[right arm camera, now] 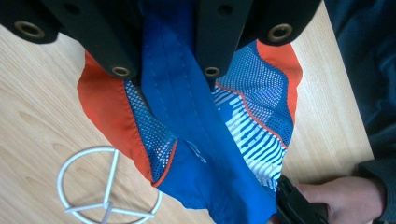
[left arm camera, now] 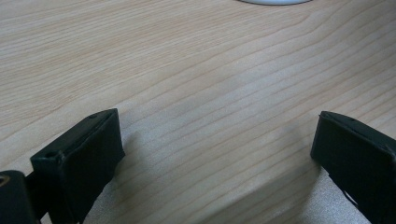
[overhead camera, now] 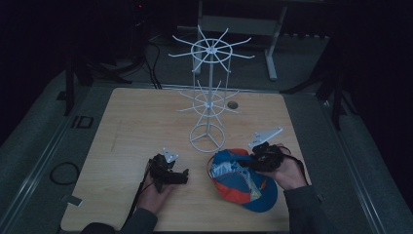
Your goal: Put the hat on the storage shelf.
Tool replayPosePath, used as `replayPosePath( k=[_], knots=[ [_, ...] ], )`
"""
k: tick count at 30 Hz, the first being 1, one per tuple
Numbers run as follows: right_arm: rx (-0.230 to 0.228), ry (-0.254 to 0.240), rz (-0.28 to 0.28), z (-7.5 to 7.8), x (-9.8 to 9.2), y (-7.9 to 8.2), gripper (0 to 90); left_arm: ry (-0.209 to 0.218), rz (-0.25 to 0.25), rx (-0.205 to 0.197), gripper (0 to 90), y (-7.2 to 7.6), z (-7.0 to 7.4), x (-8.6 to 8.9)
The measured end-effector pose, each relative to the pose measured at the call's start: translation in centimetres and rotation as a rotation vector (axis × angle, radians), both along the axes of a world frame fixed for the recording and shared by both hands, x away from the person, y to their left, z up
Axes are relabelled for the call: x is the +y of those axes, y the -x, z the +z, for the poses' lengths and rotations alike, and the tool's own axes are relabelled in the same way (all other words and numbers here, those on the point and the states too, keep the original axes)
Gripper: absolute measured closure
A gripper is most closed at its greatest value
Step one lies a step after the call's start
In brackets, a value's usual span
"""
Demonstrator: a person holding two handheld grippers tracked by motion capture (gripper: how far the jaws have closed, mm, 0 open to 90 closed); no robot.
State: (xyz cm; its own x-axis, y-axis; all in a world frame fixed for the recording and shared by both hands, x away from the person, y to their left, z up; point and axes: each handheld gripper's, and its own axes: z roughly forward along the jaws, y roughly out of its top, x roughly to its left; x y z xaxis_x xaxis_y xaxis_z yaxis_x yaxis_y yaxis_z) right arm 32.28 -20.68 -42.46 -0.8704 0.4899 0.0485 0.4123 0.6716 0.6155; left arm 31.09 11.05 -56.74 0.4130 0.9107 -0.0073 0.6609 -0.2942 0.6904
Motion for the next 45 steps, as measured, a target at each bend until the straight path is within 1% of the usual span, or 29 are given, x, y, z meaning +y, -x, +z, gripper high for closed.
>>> replayPosePath(
  k=[6, 7, 10, 19, 36, 45],
  knots=[
    [-0.017, -0.022, -0.018, 0.3, -0.5, 0.2, 83.9, 0.000, 0.000, 0.000, 2.6, 0.0, 0.0, 0.0],
    [-0.023, -0.035, -0.029, 0.5, -0.7, 0.4, 84.0, 0.000, 0.000, 0.000, 2.6, 0.0, 0.0, 0.0],
    [-0.038, -0.057, -0.035, 0.9, -1.0, 0.5, 84.1, 0.002, 0.002, -0.002, 2.6, 0.0, 0.0, 0.0],
    [-0.059, -0.117, -0.050, 1.7, -1.7, 0.6, 84.3, 0.003, 0.003, -0.001, 2.6, 0.0, 0.0, 0.0],
    [-0.095, -0.170, -0.068, 3.1, -2.8, 0.9, 84.3, 0.002, 0.002, -0.004, 2.6, 0.0, 0.0, 0.0],
    [-0.116, -0.194, -0.091, 3.7, -3.2, 1.1, 84.3, 0.002, 0.002, -0.003, 2.6, 0.0, 0.0, 0.0]
  ],
)
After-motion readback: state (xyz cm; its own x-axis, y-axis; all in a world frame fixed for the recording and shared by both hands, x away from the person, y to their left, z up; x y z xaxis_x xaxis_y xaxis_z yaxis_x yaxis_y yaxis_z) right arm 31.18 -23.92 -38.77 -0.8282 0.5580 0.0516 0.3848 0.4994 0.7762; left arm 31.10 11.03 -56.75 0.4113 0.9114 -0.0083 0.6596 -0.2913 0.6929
